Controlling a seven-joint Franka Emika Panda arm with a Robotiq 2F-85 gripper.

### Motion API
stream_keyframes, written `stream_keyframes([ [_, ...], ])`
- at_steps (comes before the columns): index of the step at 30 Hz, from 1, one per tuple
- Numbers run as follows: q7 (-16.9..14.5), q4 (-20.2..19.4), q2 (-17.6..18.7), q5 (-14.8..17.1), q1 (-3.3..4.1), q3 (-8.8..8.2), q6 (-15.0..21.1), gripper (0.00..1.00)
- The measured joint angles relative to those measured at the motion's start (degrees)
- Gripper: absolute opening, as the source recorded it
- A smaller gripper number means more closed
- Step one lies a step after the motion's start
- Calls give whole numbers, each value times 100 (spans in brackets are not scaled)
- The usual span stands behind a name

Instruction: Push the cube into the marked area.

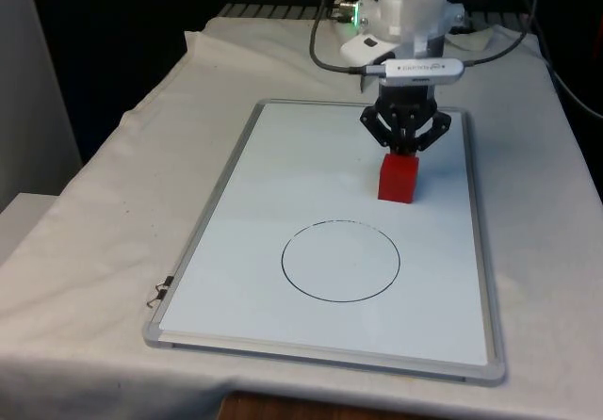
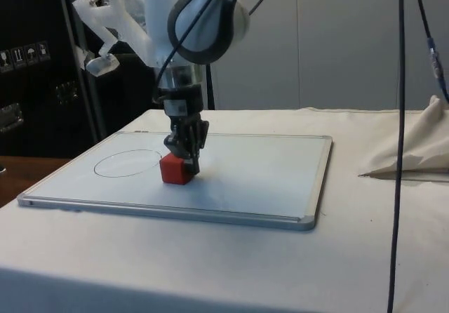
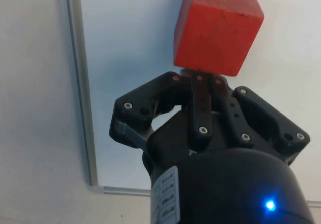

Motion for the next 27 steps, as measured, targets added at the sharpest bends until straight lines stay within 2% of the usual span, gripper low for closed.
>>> stream_keyframes([
  [7, 11, 453, 258, 23, 0, 6, -149, 0],
  [27, 11, 1008, 602, 498, 0, 23, -132, 0],
])
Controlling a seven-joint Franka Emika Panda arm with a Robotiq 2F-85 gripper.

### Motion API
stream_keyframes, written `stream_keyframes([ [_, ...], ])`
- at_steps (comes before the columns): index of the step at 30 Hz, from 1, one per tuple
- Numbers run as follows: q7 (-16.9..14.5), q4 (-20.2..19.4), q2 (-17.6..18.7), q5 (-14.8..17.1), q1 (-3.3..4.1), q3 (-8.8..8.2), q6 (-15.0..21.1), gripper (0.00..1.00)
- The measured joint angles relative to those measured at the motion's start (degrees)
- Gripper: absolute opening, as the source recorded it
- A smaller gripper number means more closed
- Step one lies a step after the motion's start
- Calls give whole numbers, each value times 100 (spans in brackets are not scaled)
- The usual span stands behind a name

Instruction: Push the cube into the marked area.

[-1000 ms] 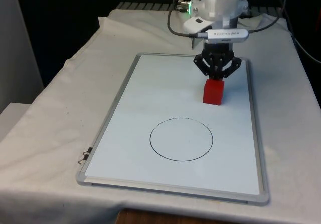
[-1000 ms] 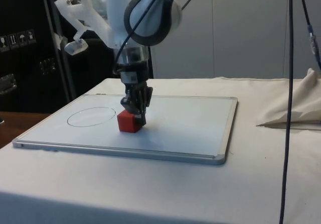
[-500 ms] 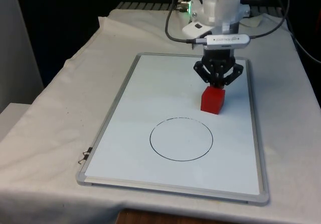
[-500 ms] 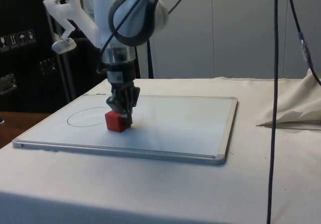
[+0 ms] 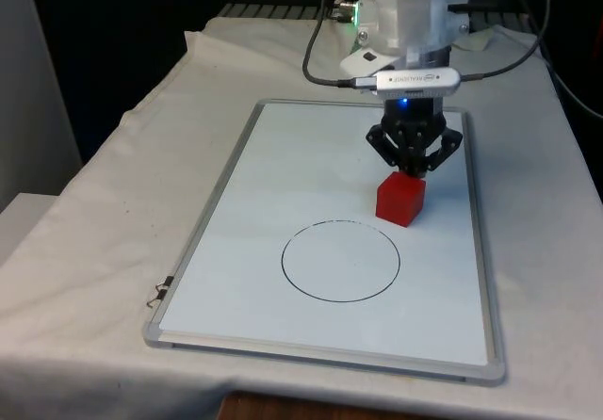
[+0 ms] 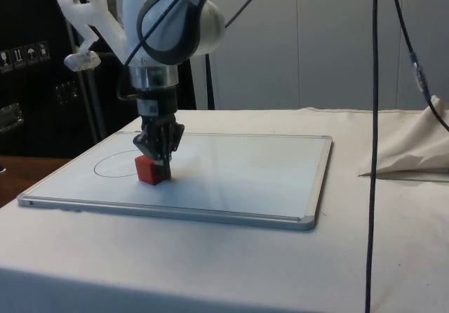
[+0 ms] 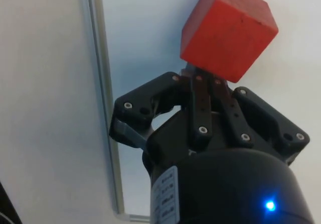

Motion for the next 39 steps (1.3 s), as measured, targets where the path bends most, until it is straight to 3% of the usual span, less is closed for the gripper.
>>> stream_keyframes([
  [22, 212, 109, 155, 642, 0, -6, 126, 0],
  [31, 458, 183, 138, 647, 6, -6, 189, 0],
  [39, 602, 350, 29, 567, 6, -109, -17, 0],
])
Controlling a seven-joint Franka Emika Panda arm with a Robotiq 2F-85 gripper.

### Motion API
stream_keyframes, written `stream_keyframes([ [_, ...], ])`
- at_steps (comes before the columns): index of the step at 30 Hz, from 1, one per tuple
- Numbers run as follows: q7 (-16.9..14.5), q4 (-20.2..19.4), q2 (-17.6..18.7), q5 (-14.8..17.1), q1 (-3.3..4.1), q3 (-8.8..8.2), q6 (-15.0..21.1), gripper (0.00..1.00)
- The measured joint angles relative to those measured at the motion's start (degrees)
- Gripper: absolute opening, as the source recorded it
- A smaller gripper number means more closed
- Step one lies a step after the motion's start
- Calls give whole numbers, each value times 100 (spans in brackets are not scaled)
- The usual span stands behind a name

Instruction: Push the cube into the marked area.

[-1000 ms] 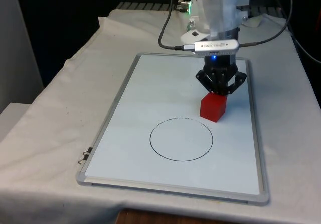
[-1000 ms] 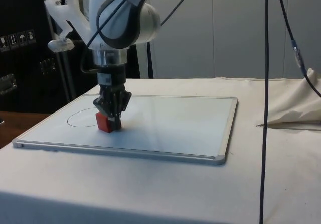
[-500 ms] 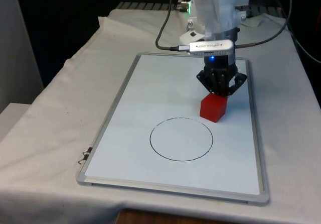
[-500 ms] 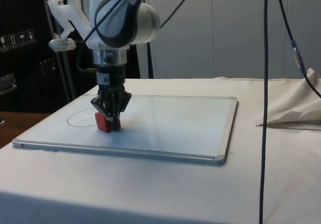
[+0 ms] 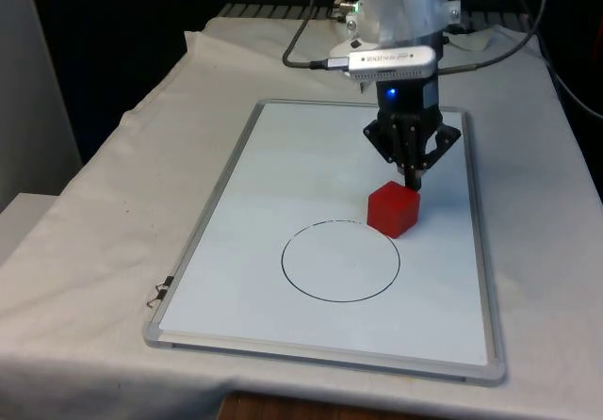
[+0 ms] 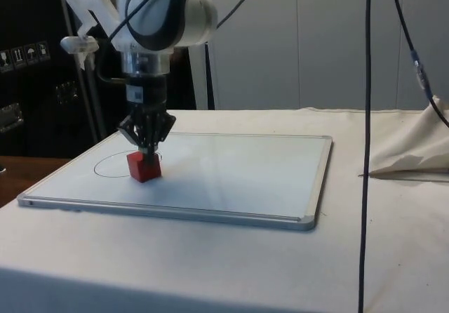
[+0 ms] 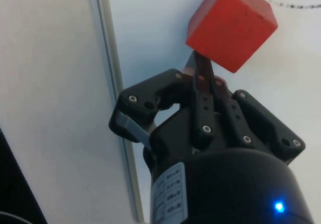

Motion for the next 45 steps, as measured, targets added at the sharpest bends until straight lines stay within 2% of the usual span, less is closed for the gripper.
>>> stream_keyframes([
  [5, 115, 183, 86, -92, 0, -17, -92, 0],
  [19, 367, 825, 728, -109, 34, -17, -155, 0],
  [31, 533, 1071, 837, -143, 34, -149, -229, 0],
  [38, 596, 1272, 825, -178, 34, -275, -458, 0],
  [45, 682, 1387, 871, -212, 34, -372, -533, 0],
])
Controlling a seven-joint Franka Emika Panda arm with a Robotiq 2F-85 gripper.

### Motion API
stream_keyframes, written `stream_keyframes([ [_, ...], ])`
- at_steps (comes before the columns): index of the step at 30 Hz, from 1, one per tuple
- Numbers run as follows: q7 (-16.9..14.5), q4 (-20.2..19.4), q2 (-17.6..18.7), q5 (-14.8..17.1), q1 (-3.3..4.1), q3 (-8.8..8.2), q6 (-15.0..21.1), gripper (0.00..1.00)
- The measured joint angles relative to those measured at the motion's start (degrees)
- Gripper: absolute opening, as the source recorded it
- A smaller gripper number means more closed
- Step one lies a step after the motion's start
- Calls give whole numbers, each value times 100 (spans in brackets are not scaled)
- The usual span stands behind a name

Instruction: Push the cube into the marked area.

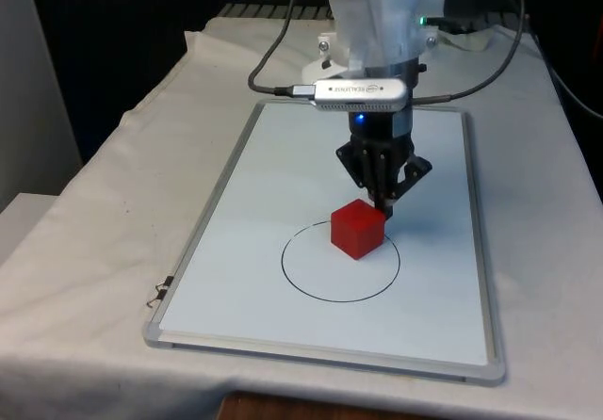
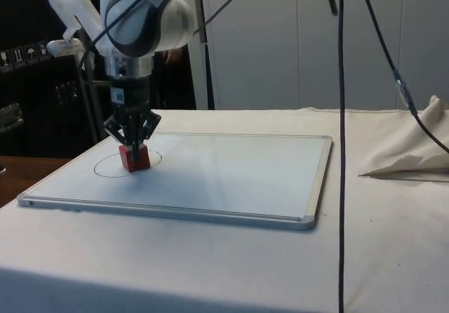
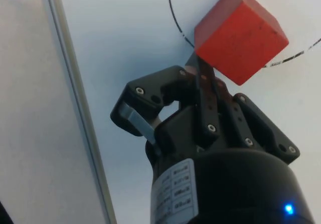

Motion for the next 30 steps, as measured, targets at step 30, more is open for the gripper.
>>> stream_keyframes([
  [30, 229, 206, -258, -579, 23, -86, -435, 0],
])
